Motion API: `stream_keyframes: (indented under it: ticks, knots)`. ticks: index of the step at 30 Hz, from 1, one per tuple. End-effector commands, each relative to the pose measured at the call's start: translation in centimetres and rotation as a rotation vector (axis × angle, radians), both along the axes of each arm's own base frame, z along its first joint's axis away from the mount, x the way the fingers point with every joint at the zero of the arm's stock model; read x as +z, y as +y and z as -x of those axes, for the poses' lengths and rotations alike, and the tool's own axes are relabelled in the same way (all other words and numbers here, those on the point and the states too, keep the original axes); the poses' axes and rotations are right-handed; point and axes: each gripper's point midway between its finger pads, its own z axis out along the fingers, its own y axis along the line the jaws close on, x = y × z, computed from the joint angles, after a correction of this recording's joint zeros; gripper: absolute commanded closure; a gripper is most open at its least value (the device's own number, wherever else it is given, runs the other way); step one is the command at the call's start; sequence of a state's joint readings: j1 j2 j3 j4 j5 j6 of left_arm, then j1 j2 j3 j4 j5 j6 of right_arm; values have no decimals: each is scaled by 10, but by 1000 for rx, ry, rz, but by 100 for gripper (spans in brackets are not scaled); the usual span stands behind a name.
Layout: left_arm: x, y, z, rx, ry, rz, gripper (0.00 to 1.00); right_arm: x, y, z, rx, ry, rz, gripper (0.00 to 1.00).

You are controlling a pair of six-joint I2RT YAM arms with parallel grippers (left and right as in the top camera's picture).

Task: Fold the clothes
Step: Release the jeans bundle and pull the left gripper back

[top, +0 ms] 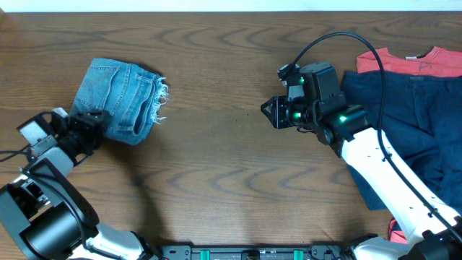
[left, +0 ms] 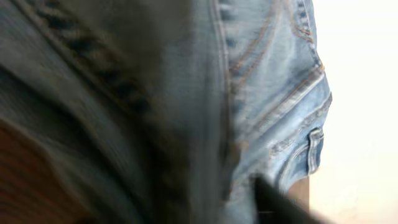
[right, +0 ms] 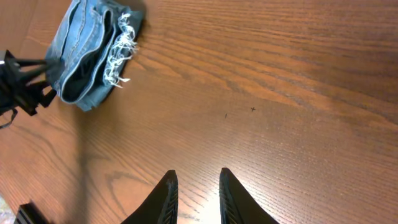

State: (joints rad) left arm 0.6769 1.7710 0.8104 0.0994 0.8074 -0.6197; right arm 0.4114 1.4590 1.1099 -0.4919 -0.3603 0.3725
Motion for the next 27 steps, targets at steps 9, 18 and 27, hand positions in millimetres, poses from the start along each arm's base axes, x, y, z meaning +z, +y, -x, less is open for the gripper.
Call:
stream_keyframes:
  ticks: [9, 18, 27]
  knots:
    - [7, -45, 40, -192, 84, 61, 3, 0, -6, 4, -3, 9, 23, 74]
    - [80, -63, 89, -381, 137, -245, 2, 1, -7, 6, -5, 10, 27, 69]
    - [235, -123, 78, -701, -163, -698, 2, 70, -27, 6, -90, -186, 52, 64]
